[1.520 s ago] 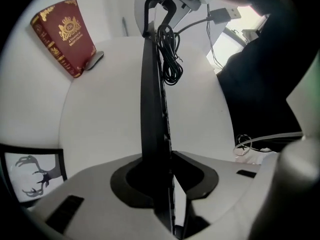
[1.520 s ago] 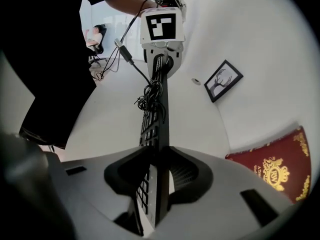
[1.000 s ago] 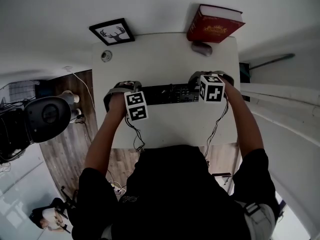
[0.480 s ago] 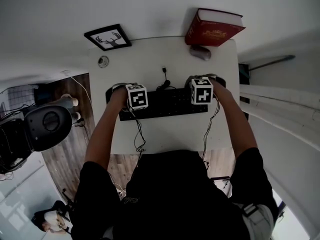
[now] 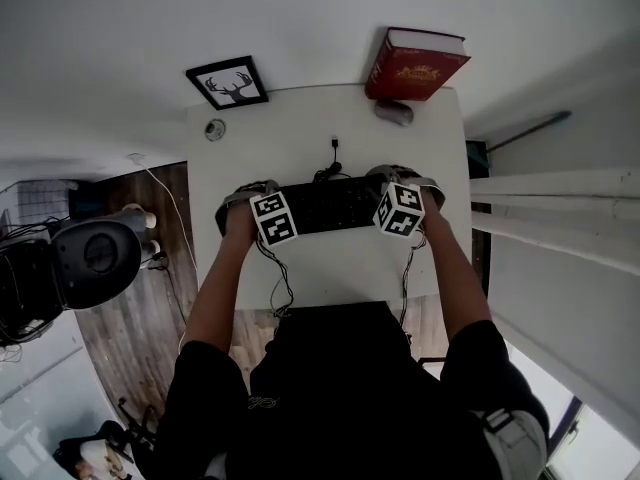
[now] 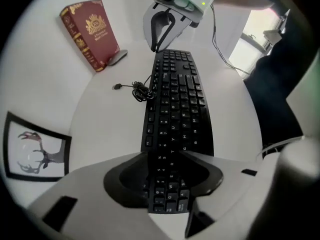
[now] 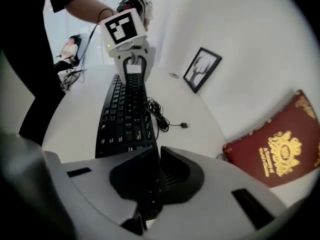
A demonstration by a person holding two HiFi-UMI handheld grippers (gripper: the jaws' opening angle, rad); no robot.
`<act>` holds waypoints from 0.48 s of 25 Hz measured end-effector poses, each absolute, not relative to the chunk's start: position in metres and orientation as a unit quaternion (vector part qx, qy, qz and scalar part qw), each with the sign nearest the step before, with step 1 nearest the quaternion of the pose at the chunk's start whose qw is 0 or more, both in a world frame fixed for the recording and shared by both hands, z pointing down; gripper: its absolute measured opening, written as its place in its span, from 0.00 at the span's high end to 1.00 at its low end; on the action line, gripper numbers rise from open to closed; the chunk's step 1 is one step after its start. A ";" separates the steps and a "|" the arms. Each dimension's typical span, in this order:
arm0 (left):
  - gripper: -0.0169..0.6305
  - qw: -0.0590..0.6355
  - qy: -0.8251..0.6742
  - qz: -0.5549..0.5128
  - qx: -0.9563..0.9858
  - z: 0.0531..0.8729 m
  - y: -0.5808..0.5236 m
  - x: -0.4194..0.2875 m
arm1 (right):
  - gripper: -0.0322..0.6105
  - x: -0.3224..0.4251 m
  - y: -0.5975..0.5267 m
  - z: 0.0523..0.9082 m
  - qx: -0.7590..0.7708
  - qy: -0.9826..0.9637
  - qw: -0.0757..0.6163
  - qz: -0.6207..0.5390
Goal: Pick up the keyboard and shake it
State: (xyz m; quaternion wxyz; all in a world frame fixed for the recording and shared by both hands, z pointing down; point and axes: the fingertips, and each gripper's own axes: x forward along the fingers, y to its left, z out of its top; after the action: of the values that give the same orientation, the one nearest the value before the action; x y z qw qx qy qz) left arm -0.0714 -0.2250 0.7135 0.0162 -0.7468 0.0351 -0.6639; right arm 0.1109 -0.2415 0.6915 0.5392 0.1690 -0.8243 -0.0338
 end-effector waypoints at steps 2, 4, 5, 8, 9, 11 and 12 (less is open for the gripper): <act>0.97 0.046 0.103 -0.630 -0.768 0.697 -0.226 -0.072 | 0.90 0.098 -0.236 0.671 0.229 -0.831 0.506 -0.039; 0.97 0.069 0.152 -0.600 -0.782 0.679 -0.221 -0.074 | 0.91 0.084 -0.226 0.647 0.274 -0.836 0.473 -0.047; 0.97 0.072 0.171 -0.584 -0.790 0.670 -0.216 -0.075 | 0.91 0.078 -0.219 0.635 0.295 -0.837 0.457 -0.054; 0.97 0.075 0.247 -0.508 -0.822 0.636 -0.201 -0.068 | 0.91 0.060 -0.199 0.598 0.360 -0.835 0.409 -0.073; 0.97 0.073 0.275 -0.474 -0.833 0.624 -0.195 -0.064 | 0.91 0.055 -0.191 0.584 0.384 -0.834 0.388 -0.075; 0.97 0.054 0.317 -0.397 -0.859 0.597 -0.179 -0.053 | 0.91 0.048 -0.177 0.557 0.436 -0.830 0.342 -0.068; 0.97 0.039 0.333 -0.357 -0.872 0.583 -0.171 -0.047 | 0.92 0.047 -0.169 0.544 0.461 -0.826 0.318 -0.062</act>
State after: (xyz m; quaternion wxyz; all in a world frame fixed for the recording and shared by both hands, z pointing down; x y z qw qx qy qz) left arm -0.0474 -0.1708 0.5829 0.0395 -0.8719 0.3331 -0.3567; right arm 0.0471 -0.1694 0.5436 0.3181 0.4607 -0.8263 -0.0622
